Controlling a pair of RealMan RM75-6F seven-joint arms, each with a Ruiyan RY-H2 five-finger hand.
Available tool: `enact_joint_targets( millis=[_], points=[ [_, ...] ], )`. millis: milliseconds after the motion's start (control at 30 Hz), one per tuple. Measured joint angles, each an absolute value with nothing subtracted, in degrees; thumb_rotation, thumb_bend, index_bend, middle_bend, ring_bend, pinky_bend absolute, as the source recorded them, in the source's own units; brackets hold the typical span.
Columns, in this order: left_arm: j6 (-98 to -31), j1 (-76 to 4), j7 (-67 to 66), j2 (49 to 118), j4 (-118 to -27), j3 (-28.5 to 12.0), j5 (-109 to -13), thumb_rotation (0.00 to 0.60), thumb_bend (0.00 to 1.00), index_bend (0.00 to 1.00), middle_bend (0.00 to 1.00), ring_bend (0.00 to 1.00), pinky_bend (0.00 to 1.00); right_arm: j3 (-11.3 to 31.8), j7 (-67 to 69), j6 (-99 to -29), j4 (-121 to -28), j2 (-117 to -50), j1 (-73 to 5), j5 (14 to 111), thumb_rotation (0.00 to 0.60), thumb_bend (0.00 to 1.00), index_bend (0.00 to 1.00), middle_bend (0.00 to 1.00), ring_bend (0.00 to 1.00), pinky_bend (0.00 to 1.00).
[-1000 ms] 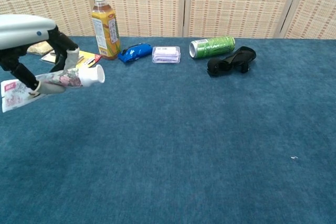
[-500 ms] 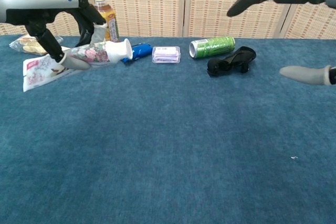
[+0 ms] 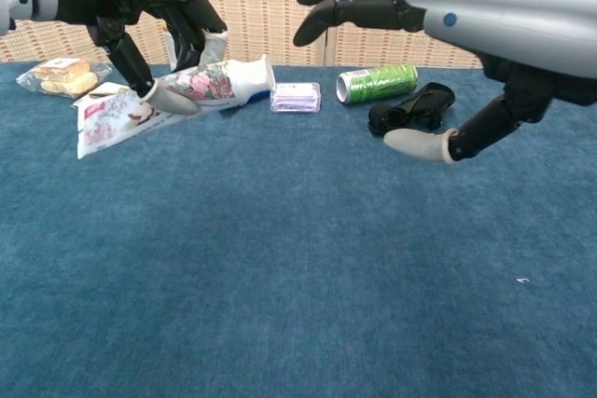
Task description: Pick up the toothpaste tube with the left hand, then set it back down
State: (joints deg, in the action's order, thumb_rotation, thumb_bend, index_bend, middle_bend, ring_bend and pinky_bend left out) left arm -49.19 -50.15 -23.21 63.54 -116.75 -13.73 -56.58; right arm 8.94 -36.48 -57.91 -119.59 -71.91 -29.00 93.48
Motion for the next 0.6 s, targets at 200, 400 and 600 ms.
enact_joint_targets(
  millis=[200, 400, 600],
  points=[
    [-49.5, -51.4, -22.8, 63.4, -117.2, -13.4, -55.3, 0.6, 0.36, 0.58, 0.7, 0.48, 0.31, 9.4, -39.7, -57.1, -118.5, -75.0, -30.9, 90.2, 0.6, 0.27, 0.16, 0.0, 0.0, 0.0],
    [-49.8, -52.0, -22.2, 63.1, -117.8, -13.0, -55.1, 0.6, 0.36, 0.58, 0.7, 0.48, 0.31, 9.7, -41.7, -56.9, -117.8, -76.5, -32.4, 87.4, 0.6, 0.27, 0.16, 0.0, 0.0, 0.0],
    [-50.2, -52.4, -21.4, 62.7, -118.2, -12.5, -55.5, 0.6, 0.36, 0.58, 0.7, 0.48, 0.32, 9.4, -42.6, -57.0, -117.6, -77.0, -33.4, 85.7, 0.6, 0.27, 0.16, 0.0, 0.0, 0.0]
  ],
)
